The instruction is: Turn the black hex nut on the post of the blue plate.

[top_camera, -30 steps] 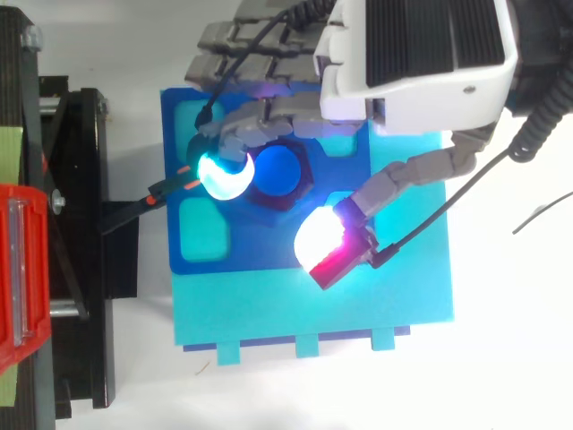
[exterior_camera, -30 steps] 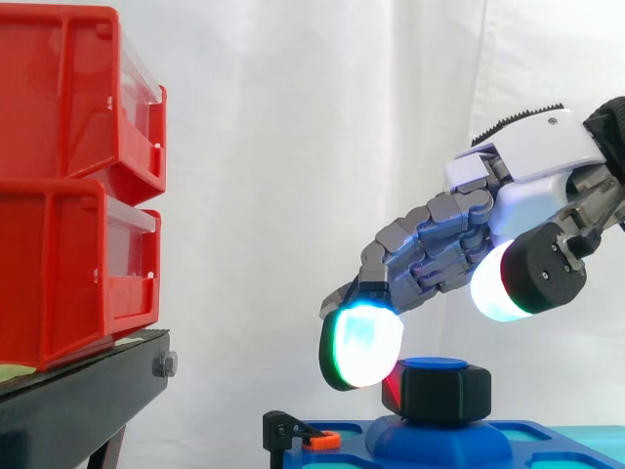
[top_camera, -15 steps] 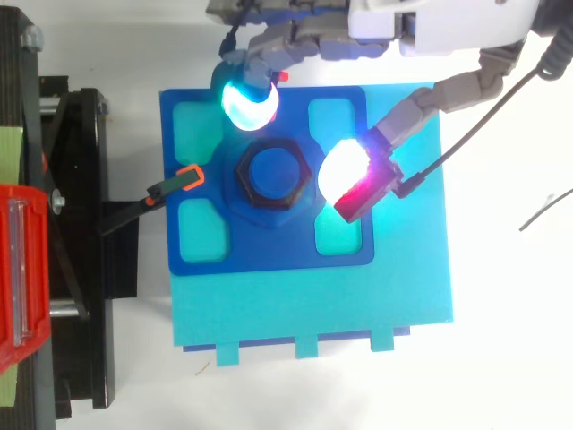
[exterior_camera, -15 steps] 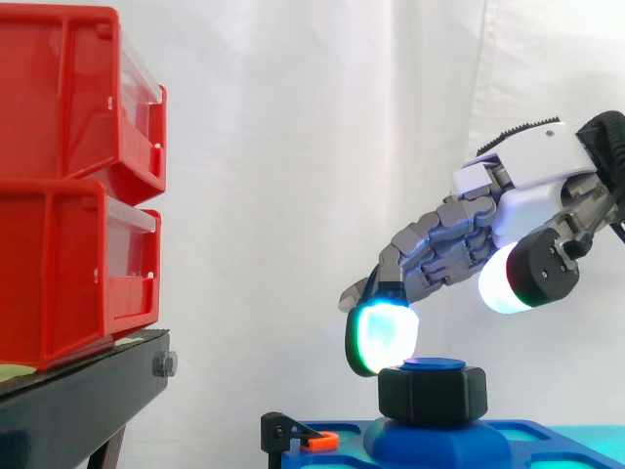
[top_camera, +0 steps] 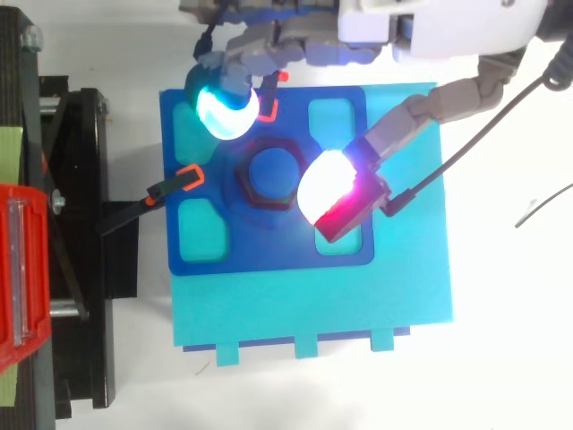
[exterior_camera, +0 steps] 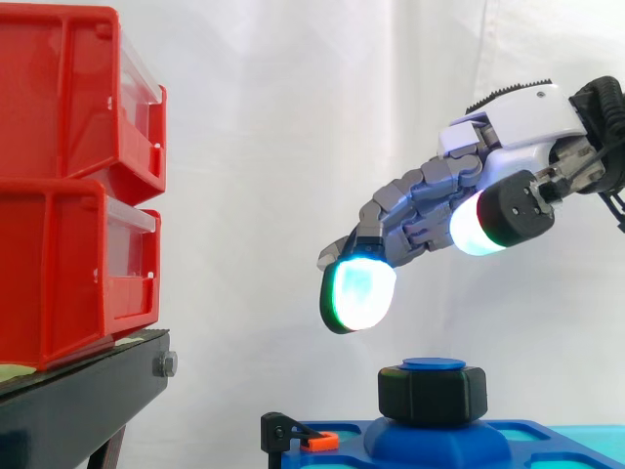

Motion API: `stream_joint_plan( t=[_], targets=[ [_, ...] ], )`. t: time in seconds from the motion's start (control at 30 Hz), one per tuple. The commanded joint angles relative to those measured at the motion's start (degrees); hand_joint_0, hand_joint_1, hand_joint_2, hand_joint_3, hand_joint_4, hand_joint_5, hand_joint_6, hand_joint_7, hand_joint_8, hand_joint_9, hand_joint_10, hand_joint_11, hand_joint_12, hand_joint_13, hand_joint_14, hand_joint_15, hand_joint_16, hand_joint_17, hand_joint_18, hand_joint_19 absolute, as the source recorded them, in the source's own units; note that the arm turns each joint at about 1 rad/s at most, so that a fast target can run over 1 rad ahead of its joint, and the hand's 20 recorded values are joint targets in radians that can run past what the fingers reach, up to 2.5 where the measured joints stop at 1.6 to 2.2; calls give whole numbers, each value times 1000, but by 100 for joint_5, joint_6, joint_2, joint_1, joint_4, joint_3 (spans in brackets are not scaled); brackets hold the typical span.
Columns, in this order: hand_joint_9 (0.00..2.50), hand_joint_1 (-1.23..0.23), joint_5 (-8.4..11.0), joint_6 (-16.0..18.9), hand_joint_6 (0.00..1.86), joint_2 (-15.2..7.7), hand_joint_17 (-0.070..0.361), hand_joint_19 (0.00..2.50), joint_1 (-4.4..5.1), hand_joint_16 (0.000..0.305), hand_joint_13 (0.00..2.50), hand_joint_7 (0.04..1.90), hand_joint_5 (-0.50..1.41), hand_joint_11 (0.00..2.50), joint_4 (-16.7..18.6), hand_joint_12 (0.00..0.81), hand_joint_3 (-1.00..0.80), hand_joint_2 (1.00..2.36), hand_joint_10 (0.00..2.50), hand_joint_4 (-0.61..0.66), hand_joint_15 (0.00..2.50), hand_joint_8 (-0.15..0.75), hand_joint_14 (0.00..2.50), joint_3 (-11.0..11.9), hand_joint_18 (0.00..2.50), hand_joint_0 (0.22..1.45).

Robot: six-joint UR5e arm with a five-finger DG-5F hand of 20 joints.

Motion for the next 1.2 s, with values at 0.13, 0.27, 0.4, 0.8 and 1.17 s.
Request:
stream_joint_plan(
  t=[0.13,0.27,0.4,0.8,1.17],
  targets=[
    [103,-408,346,89,502,-1,140,112,263,62,85,824,-252,0,391,389,-500,1000,0,176,21,240,0,-280,0,443],
    [103,-400,452,107,502,-1,141,104,377,62,83,825,-251,0,409,390,-500,1000,0,176,20,240,1,-297,0,443],
    [103,-389,610,115,502,-1,141,111,474,63,83,825,-249,0,391,390,-500,1000,0,178,21,241,0,-297,0,442],
    [103,-376,637,115,502,-1,140,113,518,62,82,840,-245,0,198,391,-500,1000,0,186,22,241,1,-306,0,445],
    [104,-371,575,98,502,-1,140,110,448,62,81,851,-242,0,48,390,-500,1000,0,193,21,242,0,-306,0,447]
  ],
)
